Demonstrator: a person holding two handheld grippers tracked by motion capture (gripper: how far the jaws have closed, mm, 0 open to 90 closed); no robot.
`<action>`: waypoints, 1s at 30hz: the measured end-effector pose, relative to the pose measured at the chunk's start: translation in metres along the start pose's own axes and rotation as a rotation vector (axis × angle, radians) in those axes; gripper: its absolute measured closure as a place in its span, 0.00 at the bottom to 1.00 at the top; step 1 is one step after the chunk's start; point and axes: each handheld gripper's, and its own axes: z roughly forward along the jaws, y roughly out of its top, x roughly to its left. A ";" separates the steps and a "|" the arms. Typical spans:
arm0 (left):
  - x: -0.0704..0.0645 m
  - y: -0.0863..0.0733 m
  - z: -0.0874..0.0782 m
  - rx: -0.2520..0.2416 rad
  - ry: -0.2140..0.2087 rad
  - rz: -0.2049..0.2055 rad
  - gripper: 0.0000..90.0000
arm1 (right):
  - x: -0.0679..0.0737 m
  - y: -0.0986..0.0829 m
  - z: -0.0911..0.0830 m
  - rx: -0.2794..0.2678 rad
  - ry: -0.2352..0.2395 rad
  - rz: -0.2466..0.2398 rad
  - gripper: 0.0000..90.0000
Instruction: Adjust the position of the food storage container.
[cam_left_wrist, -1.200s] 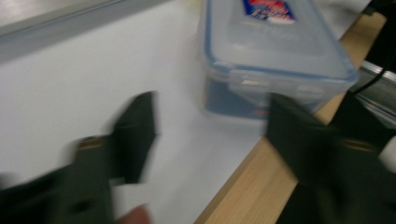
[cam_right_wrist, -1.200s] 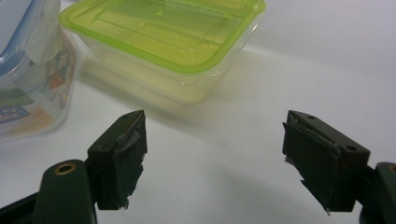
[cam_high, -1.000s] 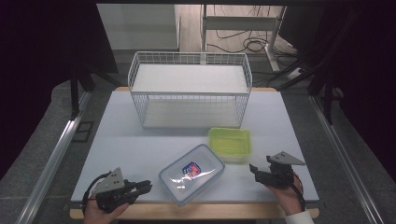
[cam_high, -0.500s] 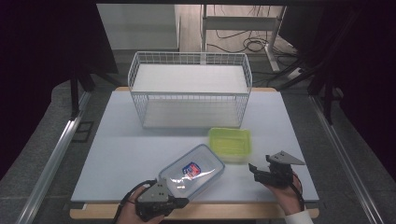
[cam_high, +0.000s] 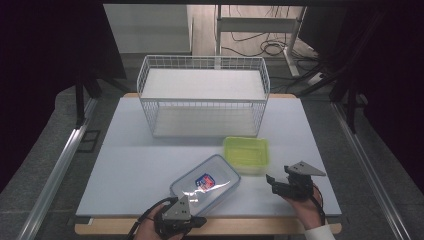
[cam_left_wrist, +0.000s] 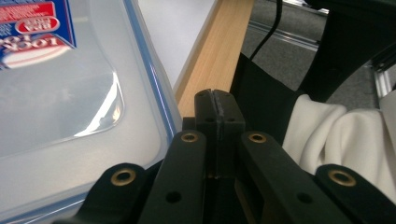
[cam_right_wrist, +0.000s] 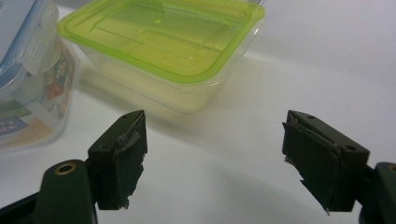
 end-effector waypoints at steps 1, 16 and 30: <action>-0.002 0.000 0.002 0.012 0.014 0.013 1.00 | 0.000 0.000 -0.001 -0.004 0.000 0.002 0.25; 0.004 -0.010 -0.005 0.009 0.042 -0.013 1.00 | -0.001 0.000 -0.001 -0.008 0.004 0.005 0.25; 0.030 -0.030 -0.032 0.000 0.111 -0.081 1.00 | -0.002 -0.001 -0.001 -0.006 0.007 0.007 0.25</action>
